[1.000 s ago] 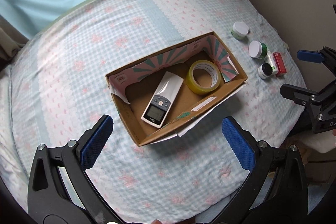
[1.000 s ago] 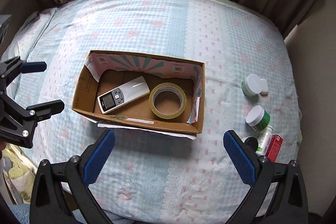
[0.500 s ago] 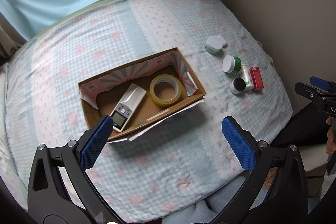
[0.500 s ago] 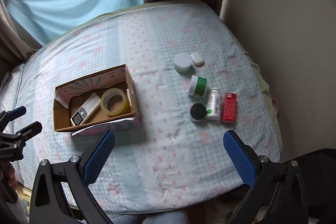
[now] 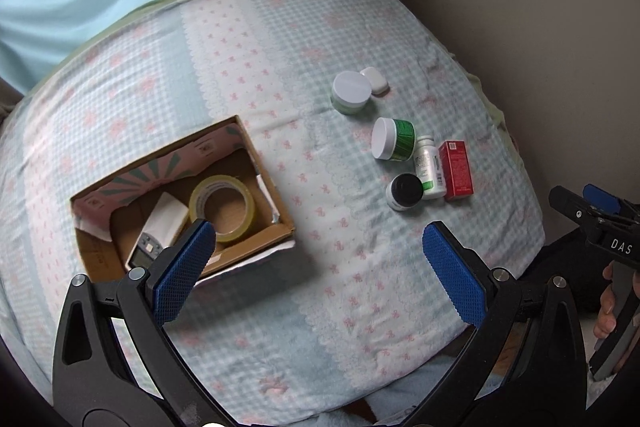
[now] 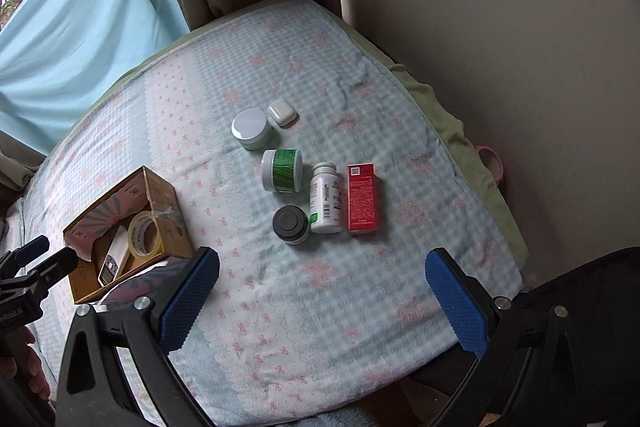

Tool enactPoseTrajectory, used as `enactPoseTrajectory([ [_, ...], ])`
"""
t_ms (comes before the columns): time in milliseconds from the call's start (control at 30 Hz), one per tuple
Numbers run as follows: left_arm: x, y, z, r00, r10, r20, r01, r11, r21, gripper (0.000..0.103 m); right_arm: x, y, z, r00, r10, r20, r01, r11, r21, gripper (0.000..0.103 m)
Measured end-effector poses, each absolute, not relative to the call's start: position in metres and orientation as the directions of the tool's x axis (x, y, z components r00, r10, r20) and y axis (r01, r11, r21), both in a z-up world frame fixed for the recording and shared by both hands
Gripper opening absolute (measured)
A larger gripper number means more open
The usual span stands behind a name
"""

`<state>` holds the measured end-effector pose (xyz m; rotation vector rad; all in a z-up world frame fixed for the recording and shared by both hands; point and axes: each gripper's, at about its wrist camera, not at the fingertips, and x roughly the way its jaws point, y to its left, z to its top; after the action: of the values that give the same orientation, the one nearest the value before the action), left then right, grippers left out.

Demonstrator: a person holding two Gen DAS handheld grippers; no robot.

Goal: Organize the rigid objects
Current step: 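Grasp the green-labelled jar with the left tool while the right tool grasps the red box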

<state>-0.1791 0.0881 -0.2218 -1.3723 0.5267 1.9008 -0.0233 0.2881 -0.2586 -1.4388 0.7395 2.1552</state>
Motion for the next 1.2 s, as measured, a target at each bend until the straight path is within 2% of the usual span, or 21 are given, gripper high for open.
enactPoseTrajectory([
  [267,-0.185,0.175,-0.268,-0.124,0.240,-0.963,-0.757,-0.650,-0.064,0.103,-0.045,0.340,-0.310,-0.295,0.023,-0.955,-0.631,-0.756,0.177,0.102],
  [467,-0.196,0.235,-0.315,-0.100,0.170,-0.980,-0.778,-0.628,-0.030,0.103,-0.077,0.361,-0.369,-0.207,-0.015,-0.978,-0.600,-0.788,0.139,0.102],
  [533,-0.199,0.251,-0.331,-0.086,0.150,-0.985,-0.778,-0.627,-0.027,0.103,-0.085,0.366,-0.390,-0.174,-0.032,-0.984,-0.600,-0.789,0.131,0.098],
  [667,-0.201,0.276,-0.364,-0.053,0.118,-0.992,-0.783,-0.621,-0.032,0.103,-0.095,0.373,-0.427,-0.128,-0.083,-0.988,-0.606,-0.782,0.144,0.097],
  [800,-0.199,0.300,-0.392,-0.040,0.083,-0.996,-0.804,-0.595,-0.017,0.103,-0.106,0.374,-0.456,-0.083,-0.115,-0.990,-0.592,-0.793,0.142,0.087],
  [1000,-0.200,0.324,-0.428,-0.020,0.035,-0.999,-0.813,-0.583,-0.004,0.103,-0.116,0.371,-0.489,-0.030,-0.140,-0.990,-0.576,-0.807,0.131,0.084],
  [1100,-0.201,0.332,-0.443,-0.011,0.013,-1.000,-0.814,-0.580,0.002,0.099,-0.120,0.370,-0.500,-0.006,-0.135,-0.991,-0.563,-0.819,0.115,0.077],
  [1200,-0.203,0.337,-0.457,0.012,-0.004,-1.000,-0.811,-0.585,-0.007,0.090,-0.121,0.372,-0.508,0.007,-0.146,-0.989,-0.562,-0.819,0.117,0.074],
])
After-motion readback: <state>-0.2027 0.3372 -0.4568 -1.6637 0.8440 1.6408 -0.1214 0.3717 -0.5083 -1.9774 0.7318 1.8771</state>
